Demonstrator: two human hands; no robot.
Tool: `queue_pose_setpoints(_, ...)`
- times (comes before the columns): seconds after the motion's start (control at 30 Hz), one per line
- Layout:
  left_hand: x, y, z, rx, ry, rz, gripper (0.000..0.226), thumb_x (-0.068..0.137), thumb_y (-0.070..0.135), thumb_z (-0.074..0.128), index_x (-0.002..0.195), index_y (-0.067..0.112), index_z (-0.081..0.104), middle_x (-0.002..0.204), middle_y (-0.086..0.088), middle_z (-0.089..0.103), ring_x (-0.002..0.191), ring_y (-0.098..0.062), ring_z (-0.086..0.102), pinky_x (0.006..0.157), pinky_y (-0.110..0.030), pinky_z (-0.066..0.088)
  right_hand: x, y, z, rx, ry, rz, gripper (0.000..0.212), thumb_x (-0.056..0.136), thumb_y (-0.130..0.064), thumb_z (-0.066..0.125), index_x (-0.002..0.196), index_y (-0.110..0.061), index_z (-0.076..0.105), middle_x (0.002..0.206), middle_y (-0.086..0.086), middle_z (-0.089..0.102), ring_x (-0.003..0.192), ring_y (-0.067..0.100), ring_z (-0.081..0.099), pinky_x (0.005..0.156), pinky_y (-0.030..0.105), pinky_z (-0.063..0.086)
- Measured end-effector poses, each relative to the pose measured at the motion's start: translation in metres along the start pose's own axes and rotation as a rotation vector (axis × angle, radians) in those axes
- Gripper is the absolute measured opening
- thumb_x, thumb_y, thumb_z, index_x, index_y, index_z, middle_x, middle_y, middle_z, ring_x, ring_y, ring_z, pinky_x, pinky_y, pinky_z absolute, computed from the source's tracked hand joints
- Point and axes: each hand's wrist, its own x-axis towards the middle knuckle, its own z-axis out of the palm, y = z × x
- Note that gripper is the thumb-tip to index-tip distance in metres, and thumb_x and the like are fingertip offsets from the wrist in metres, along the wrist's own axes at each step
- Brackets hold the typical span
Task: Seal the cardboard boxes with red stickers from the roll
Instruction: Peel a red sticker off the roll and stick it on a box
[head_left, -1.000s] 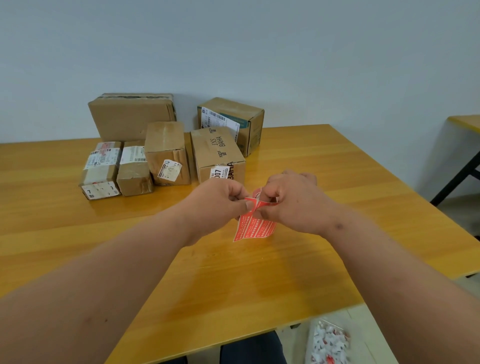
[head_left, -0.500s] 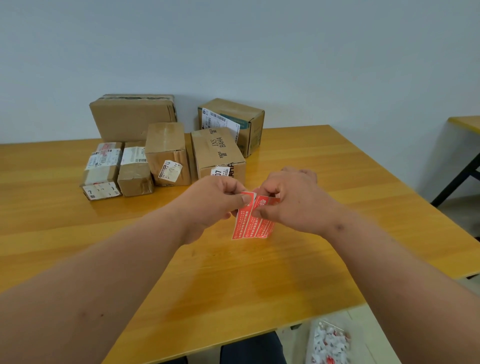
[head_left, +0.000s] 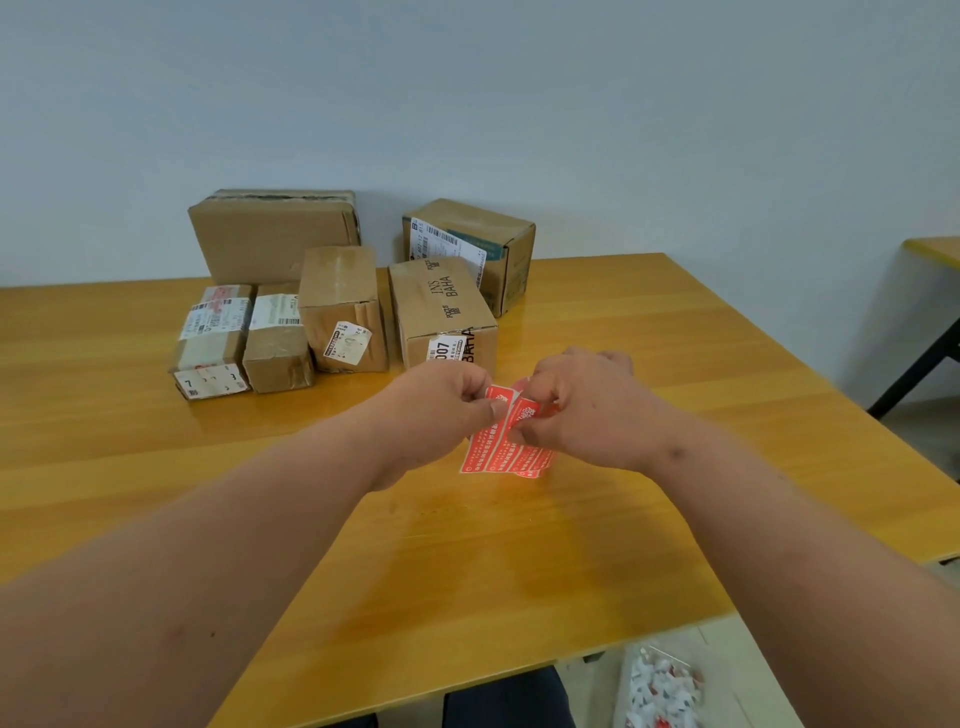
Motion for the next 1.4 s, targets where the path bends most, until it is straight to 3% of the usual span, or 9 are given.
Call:
queue_pose_setpoints(0.1, 0.002, -0.002, 0.0, -0.034, 0.004, -0.026, 0.019, 0.097, 0.029, 0.055, 0.09, 0.013, 0.064, 0.093, -0.008, 0.071, 0.095, -0.026, 0.065, 0.092, -0.044, 0.053, 0.0, -0.001, 0.001, -0.033, 0.045, -0.031, 0.016, 0.084, -0.039, 0.064, 0.069, -0.033, 0.062, 0.088, -0.01, 0.059, 0.101, 0.012, 0.044, 0.1, 0.043, 0.022)
queue_pose_setpoints(0.2, 0.001, -0.002, 0.0, -0.079, 0.007, -0.039, 0.018, 0.096, 0.027, 0.056, 0.086, 0.015, 0.064, 0.095, -0.011, 0.072, 0.1, -0.03, 0.065, 0.093, -0.05, 0.052, -0.001, -0.002, 0.002, -0.092, 0.08, -0.055, 0.017, 0.086, -0.039, 0.061, 0.07, -0.03, 0.062, 0.087, -0.009, 0.056, 0.097, 0.013, 0.042, 0.097, 0.043, 0.022)
queue_pose_setpoints(0.37, 0.001, 0.0, 0.0, -0.175, 0.015, -0.05, 0.021, 0.096, 0.023, 0.057, 0.097, 0.004, 0.065, 0.096, -0.014, 0.073, 0.103, -0.032, 0.065, 0.096, -0.051, 0.05, -0.002, -0.002, 0.001, -0.082, 0.127, -0.071, 0.022, 0.086, -0.037, 0.062, 0.065, -0.032, 0.056, 0.084, -0.009, 0.055, 0.096, 0.013, 0.043, 0.099, 0.045, 0.022)
queue_pose_setpoints(0.57, 0.001, -0.001, -0.002, -0.232, 0.008, -0.057, 0.025, 0.096, 0.029, 0.057, 0.099, 0.007, 0.066, 0.094, -0.011, 0.074, 0.1, -0.026, 0.067, 0.095, -0.046, 0.052, 0.0, 0.003, 0.002, -0.039, 0.158, -0.081, 0.018, 0.086, -0.04, 0.063, 0.078, -0.024, 0.069, 0.083, -0.008, 0.056, 0.095, 0.012, 0.047, 0.1, 0.043, 0.022)
queue_pose_setpoints(0.67, -0.001, -0.002, -0.007, -0.243, -0.029, -0.065, 0.027, 0.092, 0.035, 0.061, 0.101, 0.011, 0.068, 0.095, -0.008, 0.074, 0.102, -0.026, 0.067, 0.097, -0.046, 0.05, 0.001, 0.003, 0.001, -0.001, 0.133, -0.073, 0.016, 0.085, -0.039, 0.063, 0.079, -0.026, 0.07, 0.077, -0.011, 0.056, 0.088, 0.007, 0.049, 0.099, 0.043, 0.024)
queue_pose_setpoints(0.77, -0.002, -0.003, -0.009, -0.206, -0.027, -0.052, 0.016, 0.089, 0.025, 0.066, 0.095, 0.011, 0.071, 0.093, -0.007, 0.075, 0.1, -0.026, 0.068, 0.098, -0.049, 0.049, 0.0, 0.001, -0.005, 0.112, 0.068, -0.023, 0.018, 0.08, -0.04, 0.068, 0.081, -0.022, 0.07, 0.072, -0.011, 0.065, 0.079, 0.002, 0.056, 0.096, 0.037, 0.027)
queue_pose_setpoints(0.9, -0.003, 0.003, -0.003, -0.166, 0.054, -0.013, 0.012, 0.089, 0.023, 0.067, 0.087, 0.012, 0.072, 0.088, -0.007, 0.075, 0.097, -0.03, 0.068, 0.094, -0.049, 0.052, 0.004, -0.001, -0.005, 0.121, -0.022, 0.053, 0.023, 0.076, -0.045, 0.072, 0.082, -0.023, 0.072, 0.077, -0.01, 0.071, 0.083, 0.0, 0.058, 0.093, 0.034, 0.024)
queue_pose_setpoints(1.13, 0.0, 0.004, 0.001, -0.204, 0.088, -0.009, 0.013, 0.089, 0.021, 0.067, 0.088, 0.009, 0.071, 0.089, -0.012, 0.074, 0.098, -0.035, 0.067, 0.091, -0.052, 0.052, 0.003, 0.002, -0.001, 0.105, 0.043, 0.022, 0.02, 0.08, -0.04, 0.069, 0.076, -0.02, 0.072, 0.08, -0.004, 0.069, 0.08, 0.001, 0.054, 0.088, 0.034, 0.021)
queue_pose_setpoints(1.4, 0.001, 0.006, 0.003, -0.299, 0.086, -0.051, 0.012, 0.09, 0.021, 0.066, 0.084, 0.011, 0.069, 0.088, -0.01, 0.075, 0.095, -0.03, 0.069, 0.091, -0.048, 0.055, -0.002, 0.002, -0.001, -0.022, 0.153, -0.065, 0.02, 0.082, -0.041, 0.066, 0.075, -0.024, 0.071, 0.083, -0.008, 0.061, 0.095, 0.011, 0.045, 0.095, 0.04, 0.021)
